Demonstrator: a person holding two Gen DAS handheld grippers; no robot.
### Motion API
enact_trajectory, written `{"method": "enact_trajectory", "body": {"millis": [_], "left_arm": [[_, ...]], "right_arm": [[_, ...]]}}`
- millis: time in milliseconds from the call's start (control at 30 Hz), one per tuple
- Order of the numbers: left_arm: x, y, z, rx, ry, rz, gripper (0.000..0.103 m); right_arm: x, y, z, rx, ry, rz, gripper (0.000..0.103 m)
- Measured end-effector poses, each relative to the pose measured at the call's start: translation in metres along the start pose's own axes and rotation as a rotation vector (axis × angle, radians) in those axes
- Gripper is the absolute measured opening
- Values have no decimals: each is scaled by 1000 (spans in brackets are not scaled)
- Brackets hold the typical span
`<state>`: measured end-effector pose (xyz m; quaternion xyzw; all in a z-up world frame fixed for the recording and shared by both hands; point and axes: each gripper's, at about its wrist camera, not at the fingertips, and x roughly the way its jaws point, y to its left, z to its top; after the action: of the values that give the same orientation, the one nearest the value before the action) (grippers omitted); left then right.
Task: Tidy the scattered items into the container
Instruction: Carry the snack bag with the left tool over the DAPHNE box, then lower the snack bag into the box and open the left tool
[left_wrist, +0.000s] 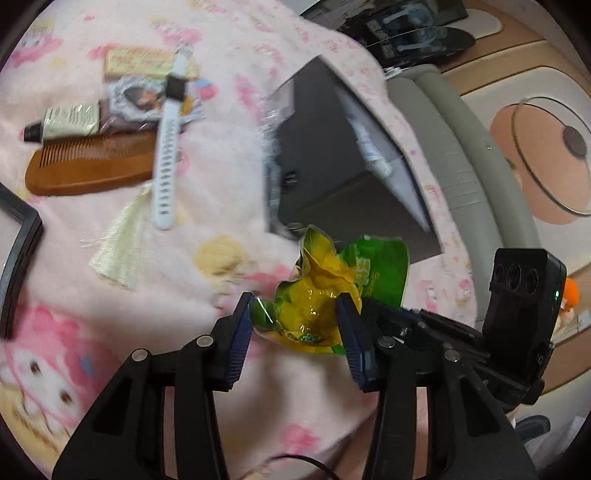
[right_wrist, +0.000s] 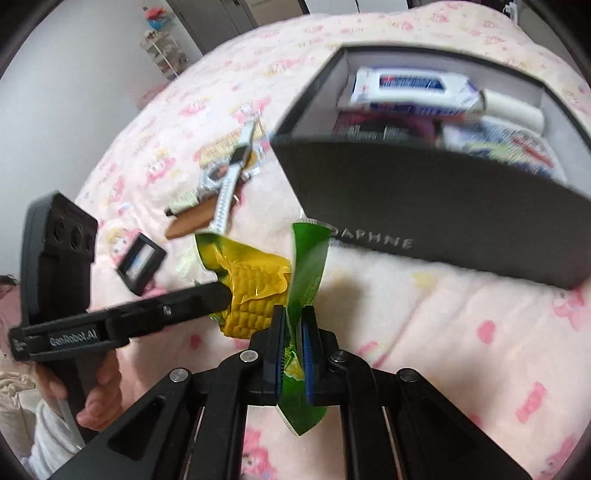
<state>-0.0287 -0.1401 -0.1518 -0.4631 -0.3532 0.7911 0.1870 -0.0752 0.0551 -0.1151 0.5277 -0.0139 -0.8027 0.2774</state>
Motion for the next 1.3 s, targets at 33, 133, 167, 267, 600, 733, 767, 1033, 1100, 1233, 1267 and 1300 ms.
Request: {"method": "enact_trajectory", "body": {"millis": [33,133,167,267,600,733,767,1033,1100,1233,1267,1300], "left_arm": [[-4,-11,4,14,-12,-11,45],[-11,-49,22,74,-43,-44,44],[-11,-60,30,96,-49,-50,44],[-2,-92,59,151,-53,-45,44],[84,-113,141,146,47,186,44],[109,-100,148,120,83,296,46],[115,-95,148,114,91,319,45],[104,-98,153,147,-25,392,54],[99,-100,151,162,-43,392,56],[92,-108,144,223,-58,420,57],[90,-111,143,238,-63,419,57],[90,-114,141,254,-55,404,57]], "right_arm": [[-12,0,2,-4,-23,3,6],[-44,-1,16,-9,-107,-2,6],[-55,-3,22,-12,-139,-7,6],[-83,-16,41,-29,-215,-40,6],[-44,-75,125,-5,-125,-119,6],[-13,-98,135,25,-44,-96,6],[-5,-101,137,32,-29,-92,6],[17,-111,140,73,-14,-61,8],[14,-111,139,79,-27,-39,8],[9,-111,140,74,-58,-73,8],[6,-113,141,78,-73,-74,8],[4,-113,143,83,-82,-73,8]]}}
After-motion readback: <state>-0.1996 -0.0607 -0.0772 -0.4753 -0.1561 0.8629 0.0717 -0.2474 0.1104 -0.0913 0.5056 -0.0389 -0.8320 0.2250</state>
